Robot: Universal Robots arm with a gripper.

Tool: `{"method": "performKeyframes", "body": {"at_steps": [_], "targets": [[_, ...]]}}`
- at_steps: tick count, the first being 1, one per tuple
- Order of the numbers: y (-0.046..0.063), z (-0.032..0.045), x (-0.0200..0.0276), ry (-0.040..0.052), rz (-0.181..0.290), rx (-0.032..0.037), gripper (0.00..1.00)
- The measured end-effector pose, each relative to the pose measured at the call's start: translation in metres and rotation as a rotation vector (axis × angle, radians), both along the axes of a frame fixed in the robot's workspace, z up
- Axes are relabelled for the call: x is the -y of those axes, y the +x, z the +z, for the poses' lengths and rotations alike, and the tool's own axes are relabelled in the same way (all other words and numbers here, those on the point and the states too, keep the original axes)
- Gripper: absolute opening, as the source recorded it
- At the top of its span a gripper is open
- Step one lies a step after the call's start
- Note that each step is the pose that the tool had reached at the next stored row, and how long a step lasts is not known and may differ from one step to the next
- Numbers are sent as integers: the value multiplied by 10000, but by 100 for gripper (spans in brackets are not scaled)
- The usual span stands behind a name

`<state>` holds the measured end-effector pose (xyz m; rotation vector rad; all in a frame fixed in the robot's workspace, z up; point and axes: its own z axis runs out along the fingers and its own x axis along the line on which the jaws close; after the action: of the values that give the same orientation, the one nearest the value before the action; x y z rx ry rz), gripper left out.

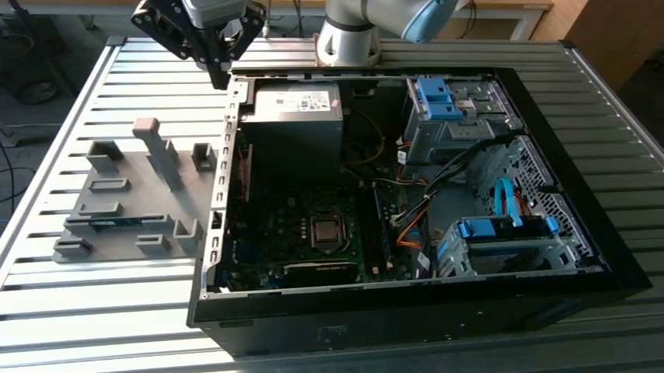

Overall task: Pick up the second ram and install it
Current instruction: 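Reach for the second ram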

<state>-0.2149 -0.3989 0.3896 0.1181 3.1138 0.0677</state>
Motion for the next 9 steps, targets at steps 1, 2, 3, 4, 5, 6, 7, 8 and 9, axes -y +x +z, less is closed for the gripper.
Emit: {"method": "performKeyframes", "body": {"at_steps": [1, 2, 3, 4, 5, 6, 7, 8, 9], "targets": [[-2, 0, 0, 0, 0, -1, 11], [-4, 0, 0, -1, 0, -2, 11], [-6, -1, 0, -1, 0, -3, 11], [-8, -2, 0, 0, 0, -3, 11], [-10, -1, 0, -1, 0, -5, 11], [-13, -2, 0, 0, 0, -4, 11], [-15, -2, 0, -1, 0, -5, 11], [-18, -2, 0, -1, 0, -6, 11], [-20, -3, 0, -1, 0, -6, 11]]}}
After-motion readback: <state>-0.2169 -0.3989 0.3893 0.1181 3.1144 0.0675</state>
